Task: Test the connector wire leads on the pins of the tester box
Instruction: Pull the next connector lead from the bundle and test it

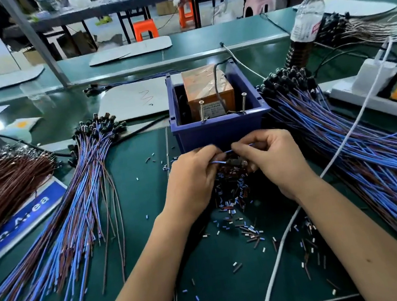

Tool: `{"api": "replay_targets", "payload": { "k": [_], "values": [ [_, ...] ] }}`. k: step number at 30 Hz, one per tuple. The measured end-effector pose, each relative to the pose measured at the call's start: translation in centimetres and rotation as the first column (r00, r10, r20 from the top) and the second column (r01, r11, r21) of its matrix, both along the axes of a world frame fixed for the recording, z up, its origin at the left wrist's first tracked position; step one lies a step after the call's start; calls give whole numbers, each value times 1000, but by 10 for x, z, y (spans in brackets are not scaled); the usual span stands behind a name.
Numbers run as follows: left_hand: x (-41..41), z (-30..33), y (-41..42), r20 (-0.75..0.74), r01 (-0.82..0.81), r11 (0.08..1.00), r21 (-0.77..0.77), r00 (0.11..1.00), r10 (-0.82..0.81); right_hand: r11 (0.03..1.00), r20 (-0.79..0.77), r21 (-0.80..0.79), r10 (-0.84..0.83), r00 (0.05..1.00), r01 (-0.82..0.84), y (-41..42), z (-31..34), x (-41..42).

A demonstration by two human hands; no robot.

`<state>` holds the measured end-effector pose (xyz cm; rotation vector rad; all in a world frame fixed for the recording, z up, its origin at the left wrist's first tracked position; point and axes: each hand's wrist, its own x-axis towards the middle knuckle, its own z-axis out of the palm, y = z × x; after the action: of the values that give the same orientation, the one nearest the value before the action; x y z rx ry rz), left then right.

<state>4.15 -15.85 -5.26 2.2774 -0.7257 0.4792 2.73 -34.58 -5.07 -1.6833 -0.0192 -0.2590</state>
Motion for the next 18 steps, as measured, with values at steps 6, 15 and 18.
{"api": "replay_targets", "payload": {
  "k": [6,15,18],
  "values": [
    [-1,-6,-2,-59,-31,998,-58,998,28,998,-13,63,17,1000,-16,-2,2,-1],
    [-3,-3,-2,-108,-7,988,-153,994,-10,997,38,-70,46,998,-43,0,0,-4],
    [-2,-1,1,-194,31,978,-204,978,-72,995,20,-19,99,995,-99,-1,3,-5]
  ]
}}
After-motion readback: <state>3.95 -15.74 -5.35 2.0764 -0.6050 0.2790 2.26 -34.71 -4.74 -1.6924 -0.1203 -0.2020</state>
